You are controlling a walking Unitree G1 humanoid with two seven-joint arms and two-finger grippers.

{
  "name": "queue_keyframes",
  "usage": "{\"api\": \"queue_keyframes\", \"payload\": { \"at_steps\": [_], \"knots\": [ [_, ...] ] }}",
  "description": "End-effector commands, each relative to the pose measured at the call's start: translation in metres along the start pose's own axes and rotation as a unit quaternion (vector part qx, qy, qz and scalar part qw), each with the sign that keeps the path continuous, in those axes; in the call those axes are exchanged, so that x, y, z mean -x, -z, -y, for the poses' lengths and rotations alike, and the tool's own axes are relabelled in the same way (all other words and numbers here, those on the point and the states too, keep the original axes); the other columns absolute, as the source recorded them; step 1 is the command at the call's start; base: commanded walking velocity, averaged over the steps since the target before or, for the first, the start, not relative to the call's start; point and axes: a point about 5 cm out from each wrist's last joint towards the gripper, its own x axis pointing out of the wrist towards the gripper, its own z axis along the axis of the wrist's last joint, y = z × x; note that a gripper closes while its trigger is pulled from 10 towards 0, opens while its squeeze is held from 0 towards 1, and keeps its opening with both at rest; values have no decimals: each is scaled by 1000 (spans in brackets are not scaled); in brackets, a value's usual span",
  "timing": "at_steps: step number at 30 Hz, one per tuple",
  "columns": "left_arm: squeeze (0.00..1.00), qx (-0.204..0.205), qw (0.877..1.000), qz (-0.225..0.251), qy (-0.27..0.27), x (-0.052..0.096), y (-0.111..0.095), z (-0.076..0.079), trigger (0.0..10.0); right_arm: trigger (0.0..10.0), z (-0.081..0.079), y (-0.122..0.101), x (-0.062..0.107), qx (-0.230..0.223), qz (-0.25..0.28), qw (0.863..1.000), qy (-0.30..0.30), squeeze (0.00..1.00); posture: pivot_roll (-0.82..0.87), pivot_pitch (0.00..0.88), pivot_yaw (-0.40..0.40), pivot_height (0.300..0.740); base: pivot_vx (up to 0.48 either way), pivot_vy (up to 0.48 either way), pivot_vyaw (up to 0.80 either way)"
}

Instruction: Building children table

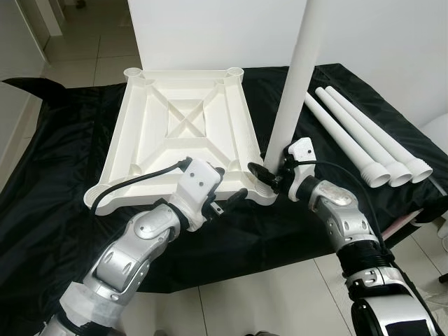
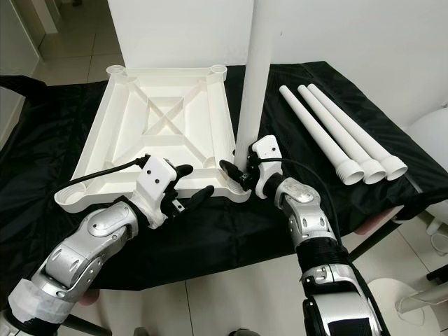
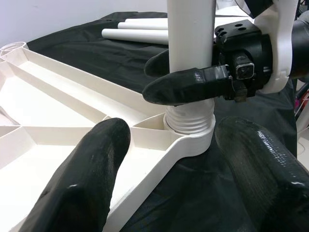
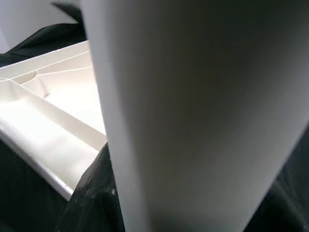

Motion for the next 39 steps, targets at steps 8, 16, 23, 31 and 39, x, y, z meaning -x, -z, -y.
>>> {"api": "queue_keyframes", "payload": {
  "at_steps": [8,16,23,31,39],
  "knots": [
    [0,-9,999,-4,45,1,1,3,10000,10000,-9,11,2,-60,-16,989,137,0,-36,70,10,740,0,0,0],
    [0,-16,999,-1,35,2,1,3,10000,10000,-36,14,1,-103,-22,949,296,0,-30,71,-2,740,0,0,0],
    [0,-18,999,0,33,3,1,3,10000,10000,-61,5,-7,-131,1,952,277,0,-25,68,-5,740,0,0,0],
    [0,-23,999,2,37,2,1,5,10000,10000,-56,-5,-2,-120,19,952,282,0,-32,63,1,740,0,0,0],
    [0,-28,999,2,36,2,1,4,10000,10000,-54,-9,3,-122,39,958,256,1000,-33,63,-1,740,0,0,0]
  ]
}}
